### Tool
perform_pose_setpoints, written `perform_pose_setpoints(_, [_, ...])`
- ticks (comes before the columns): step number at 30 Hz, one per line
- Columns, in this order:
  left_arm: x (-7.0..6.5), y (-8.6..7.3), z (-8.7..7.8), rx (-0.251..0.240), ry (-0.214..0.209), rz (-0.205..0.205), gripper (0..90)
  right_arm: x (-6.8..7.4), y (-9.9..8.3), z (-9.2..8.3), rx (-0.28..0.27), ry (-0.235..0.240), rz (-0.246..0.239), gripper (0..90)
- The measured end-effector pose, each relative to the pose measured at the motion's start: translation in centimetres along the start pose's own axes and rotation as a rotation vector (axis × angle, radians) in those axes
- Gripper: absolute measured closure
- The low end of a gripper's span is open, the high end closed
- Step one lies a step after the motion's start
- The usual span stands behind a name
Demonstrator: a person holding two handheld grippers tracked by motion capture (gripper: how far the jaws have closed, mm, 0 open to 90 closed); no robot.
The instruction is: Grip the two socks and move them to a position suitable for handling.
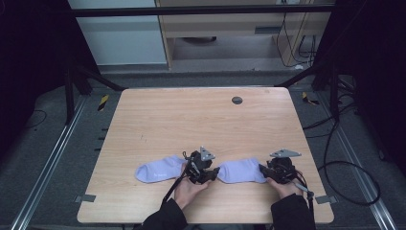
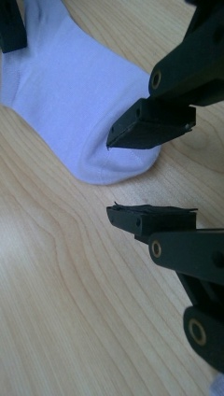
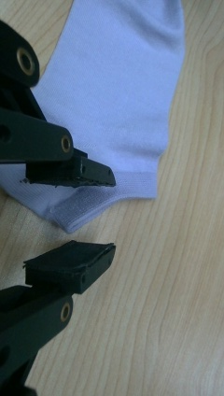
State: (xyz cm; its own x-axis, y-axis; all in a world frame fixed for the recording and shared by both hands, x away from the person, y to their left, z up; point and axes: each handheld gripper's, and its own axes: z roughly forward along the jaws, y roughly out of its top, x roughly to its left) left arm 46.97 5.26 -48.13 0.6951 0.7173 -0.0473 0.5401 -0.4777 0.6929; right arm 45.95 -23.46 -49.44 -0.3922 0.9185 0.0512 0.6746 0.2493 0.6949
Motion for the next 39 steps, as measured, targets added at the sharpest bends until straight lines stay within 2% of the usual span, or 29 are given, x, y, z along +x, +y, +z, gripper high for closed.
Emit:
perform_pose_setpoints(4, [-0.2, -0.1, 0.5, 0.025, 0.002, 0.009, 65.4, -0.1, 0.0, 0.1, 0.014, 0.001, -0.011, 68.7])
perform_pose_setpoints(10, [-0.5, -0.2, 1.1, 0.049, -0.006, -0.008, 76.6, 0.3, 0.1, 0.0, 0.029, 0.018, -0.020, 84.6])
perform_pose_setpoints(14, [-0.5, -0.2, 1.1, 0.051, -0.023, -0.001, 86.7, 0.6, 0.2, -0.2, 0.029, 0.031, -0.026, 86.3])
perform_pose_setpoints(17, [-0.4, -0.2, 0.7, 0.043, -0.037, -0.004, 88.3, 0.8, 0.4, -0.7, 0.013, 0.038, -0.029, 86.5])
perform_pose_setpoints(23, [0.4, -0.3, -1.1, 0.013, -0.065, -0.009, 88.8, 2.2, 0.8, -2.7, -0.051, 0.072, -0.047, 86.6])
perform_pose_setpoints(28, [1.1, -0.8, -3.3, 0.000, -0.067, 0.000, 88.9, 4.3, 1.1, -4.1, -0.093, 0.111, -0.069, 86.6])
perform_pose_setpoints(33, [1.8, -1.9, -5.3, 0.002, -0.060, 0.002, 88.8, 6.0, 1.3, -4.6, -0.104, 0.144, -0.086, 86.6])
perform_pose_setpoints(39, [3.0, -3.6, -7.2, 0.014, -0.057, -0.001, 88.8, 8.0, 1.0, -4.2, -0.094, 0.189, -0.094, 86.5])
